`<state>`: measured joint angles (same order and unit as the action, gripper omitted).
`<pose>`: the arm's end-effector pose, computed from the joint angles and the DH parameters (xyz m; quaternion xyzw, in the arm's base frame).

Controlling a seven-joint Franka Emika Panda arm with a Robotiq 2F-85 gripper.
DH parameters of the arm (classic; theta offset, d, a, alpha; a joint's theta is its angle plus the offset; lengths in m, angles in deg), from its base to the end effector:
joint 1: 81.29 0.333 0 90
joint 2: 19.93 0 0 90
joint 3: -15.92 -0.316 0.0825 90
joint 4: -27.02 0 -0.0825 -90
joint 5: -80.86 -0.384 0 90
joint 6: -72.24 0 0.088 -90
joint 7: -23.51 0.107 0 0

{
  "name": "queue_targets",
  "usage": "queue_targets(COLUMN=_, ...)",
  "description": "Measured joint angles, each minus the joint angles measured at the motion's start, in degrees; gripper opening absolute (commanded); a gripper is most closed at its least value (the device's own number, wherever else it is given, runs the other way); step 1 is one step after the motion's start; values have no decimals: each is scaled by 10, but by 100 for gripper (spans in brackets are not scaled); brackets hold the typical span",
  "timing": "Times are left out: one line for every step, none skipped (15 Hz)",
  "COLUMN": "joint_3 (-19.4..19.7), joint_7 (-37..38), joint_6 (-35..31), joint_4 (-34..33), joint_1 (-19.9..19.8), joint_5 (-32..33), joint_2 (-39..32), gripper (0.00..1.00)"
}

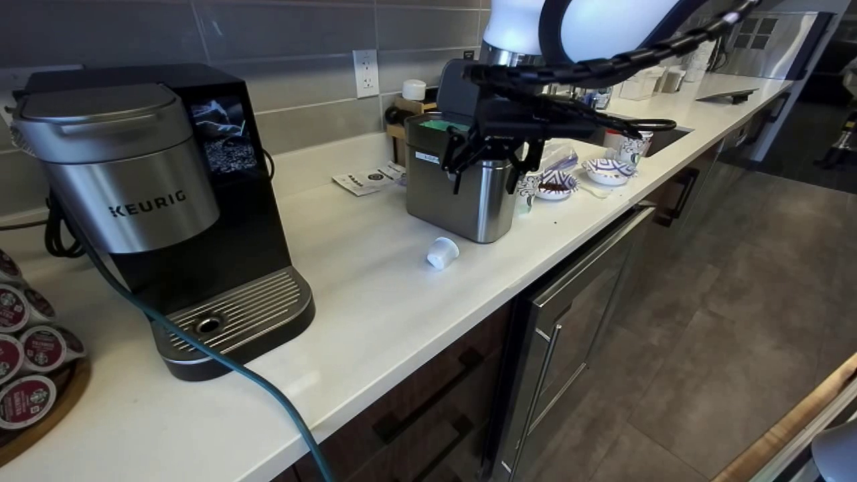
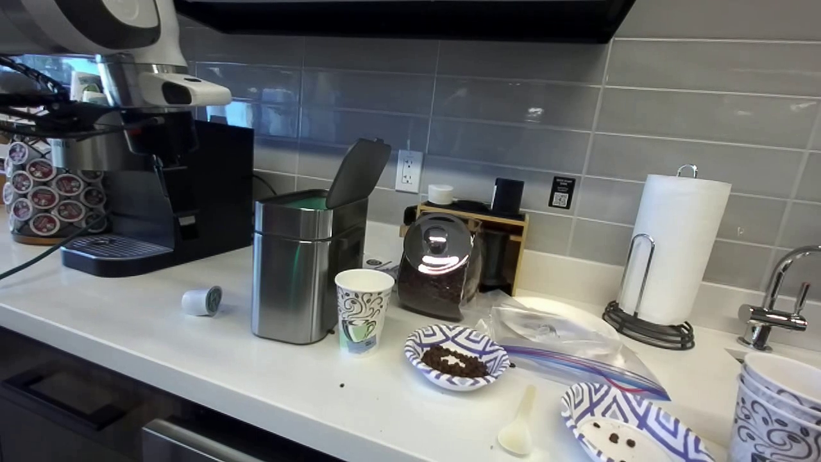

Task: Open the silver bin then place the coffee pod in the bin and close it.

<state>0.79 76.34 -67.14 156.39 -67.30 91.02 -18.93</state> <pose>0.4685 0.2607 0.3882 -0.9829 0.1434 -0.1151 0.0125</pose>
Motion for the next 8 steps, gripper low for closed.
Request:
queue_targets(joint_3=0, joint_7=-5, joint_6=8, joint_4=-2, joint_1=0, joint_5=-11, joint_2=-6, gripper=100)
queue_targets(joint_3=0, joint_7=-12, joint_6=13, joint_4=-4, joint_1=1, joint_5=-26, joint_2=-18, gripper=100)
queue_targets(joint_3=0, joint_7=-16, joint_6=13, joint_4=-7, joint_1=2, joint_5=-36, joint_2=-33, gripper=100)
queue_targets(joint_3=0, joint_7=-17, joint_6=13, joint_4=-13, joint_1=2, joint_5=-41, joint_2=-51, gripper=100)
queue_targets(joint_3=1, joint_7=-15, joint_6=13, joint_4=-21, joint_1=2, joint_5=-41, joint_2=-70, gripper=100)
queue_targets(joint_3=4, joint_7=-14, joint_6=13, joint_4=-31, joint_1=3, joint_5=-41, joint_2=-89, gripper=100)
queue_targets(joint_3=7, joint_7=-11, joint_6=13, joint_4=-42, joint_1=4, joint_5=-41, joint_2=-106, gripper=100)
queue_targets(joint_3=11, joint_7=-6, joint_6=13, joint_4=-53, joint_1=5, joint_5=-41, joint_2=-123, gripper=100)
